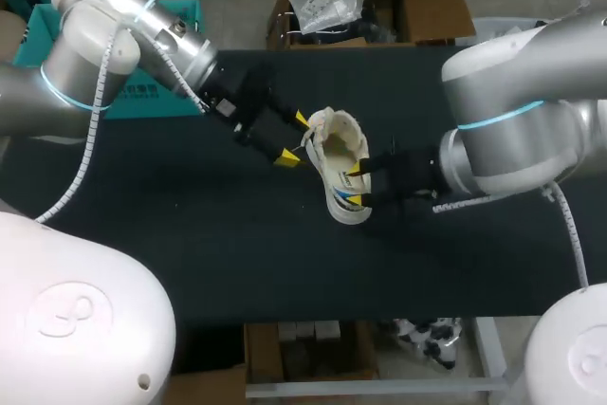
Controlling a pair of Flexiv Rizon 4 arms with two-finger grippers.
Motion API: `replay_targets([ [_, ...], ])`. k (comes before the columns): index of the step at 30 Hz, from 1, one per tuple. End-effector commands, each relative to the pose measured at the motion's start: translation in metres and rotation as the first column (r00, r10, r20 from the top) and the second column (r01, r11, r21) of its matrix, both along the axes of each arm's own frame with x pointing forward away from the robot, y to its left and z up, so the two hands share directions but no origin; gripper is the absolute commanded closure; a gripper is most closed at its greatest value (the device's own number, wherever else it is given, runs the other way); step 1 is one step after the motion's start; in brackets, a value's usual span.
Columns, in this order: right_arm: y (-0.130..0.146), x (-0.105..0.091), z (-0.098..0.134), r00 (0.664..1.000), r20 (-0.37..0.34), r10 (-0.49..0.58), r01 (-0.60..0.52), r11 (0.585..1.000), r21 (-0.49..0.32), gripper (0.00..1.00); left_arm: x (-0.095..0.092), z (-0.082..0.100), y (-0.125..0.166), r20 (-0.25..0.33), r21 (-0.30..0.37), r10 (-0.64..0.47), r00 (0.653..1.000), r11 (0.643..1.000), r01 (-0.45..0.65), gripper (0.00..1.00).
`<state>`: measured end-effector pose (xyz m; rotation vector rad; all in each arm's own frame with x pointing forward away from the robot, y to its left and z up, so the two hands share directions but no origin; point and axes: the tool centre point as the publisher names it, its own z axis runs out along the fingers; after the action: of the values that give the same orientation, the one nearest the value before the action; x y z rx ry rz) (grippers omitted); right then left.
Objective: Open the shoe tongue, take the insole out of the shoe, put the insole back into the shoe, and pack the shoe into the shoebox
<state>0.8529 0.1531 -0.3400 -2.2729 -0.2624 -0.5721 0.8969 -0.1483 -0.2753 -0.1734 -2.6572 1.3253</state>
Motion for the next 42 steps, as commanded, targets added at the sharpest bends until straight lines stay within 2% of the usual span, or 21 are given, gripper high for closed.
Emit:
replay_targets([
  [1, 0.002, 0.000, 0.014, 1.000, -0.002, -0.009, 0.009, 0.999, -0.049, 0.69, -0.005, 0.001, 0.009, 0.001, -0.004, 0.043, 0.999, 0.999, -0.043, 0.00],
  [3, 0.005, 0.007, 0.010, 1.000, 0.006, 0.012, -0.012, 0.999, -0.034, 1.00, -0.005, 0.001, 0.012, -0.007, 0.001, 0.067, 0.998, 0.998, -0.067, 0.00],
  [8, 0.013, 0.023, -0.010, 0.998, -0.011, 0.062, -0.062, 0.998, 0.026, 1.00, -0.004, 0.003, 0.024, -0.033, 0.023, 0.122, 0.992, 0.992, -0.121, 0.00],
  [13, 0.014, 0.034, -0.029, 0.995, -0.039, 0.089, -0.086, 0.993, 0.076, 1.00, -0.004, 0.008, 0.037, -0.031, 0.028, 0.159, 0.987, 0.987, -0.158, 0.00],
  [22, 0.011, 0.040, -0.059, 0.989, -0.115, 0.094, -0.082, 0.992, 0.097, 1.00, -0.006, 0.013, 0.054, -0.029, 0.047, 0.228, 0.973, 0.973, -0.227, 0.00],
  [26, 0.013, 0.041, -0.068, 0.985, -0.144, 0.100, -0.086, 0.992, 0.094, 1.00, -0.007, 0.014, 0.059, -0.033, 0.085, 0.260, 0.965, 0.963, -0.256, 0.00],
  [29, 0.009, 0.036, -0.059, 0.989, -0.119, 0.092, -0.081, 0.992, 0.093, 1.00, -0.008, 0.014, 0.062, -0.043, 0.114, 0.276, 0.960, 0.956, -0.270, 0.00],
  [34, 0.002, 0.026, -0.027, 0.993, -0.073, 0.090, -0.087, 0.995, 0.043, 1.00, -0.012, 0.011, 0.066, -0.053, 0.182, 0.307, 0.950, 0.938, -0.293, 0.00],
  [40, -0.011, 0.019, 0.006, 0.993, -0.032, 0.115, -0.115, 0.993, 0.003, 1.00, -0.018, 0.007, 0.071, -0.050, 0.272, 0.369, 0.928, 0.899, -0.343, 0.00],
  [42, -0.015, 0.018, 0.015, 0.991, -0.039, 0.131, -0.132, 0.991, -0.011, 1.00, -0.021, 0.006, 0.072, -0.023, 0.316, 0.386, 0.922, 0.878, -0.359, 0.00],
])
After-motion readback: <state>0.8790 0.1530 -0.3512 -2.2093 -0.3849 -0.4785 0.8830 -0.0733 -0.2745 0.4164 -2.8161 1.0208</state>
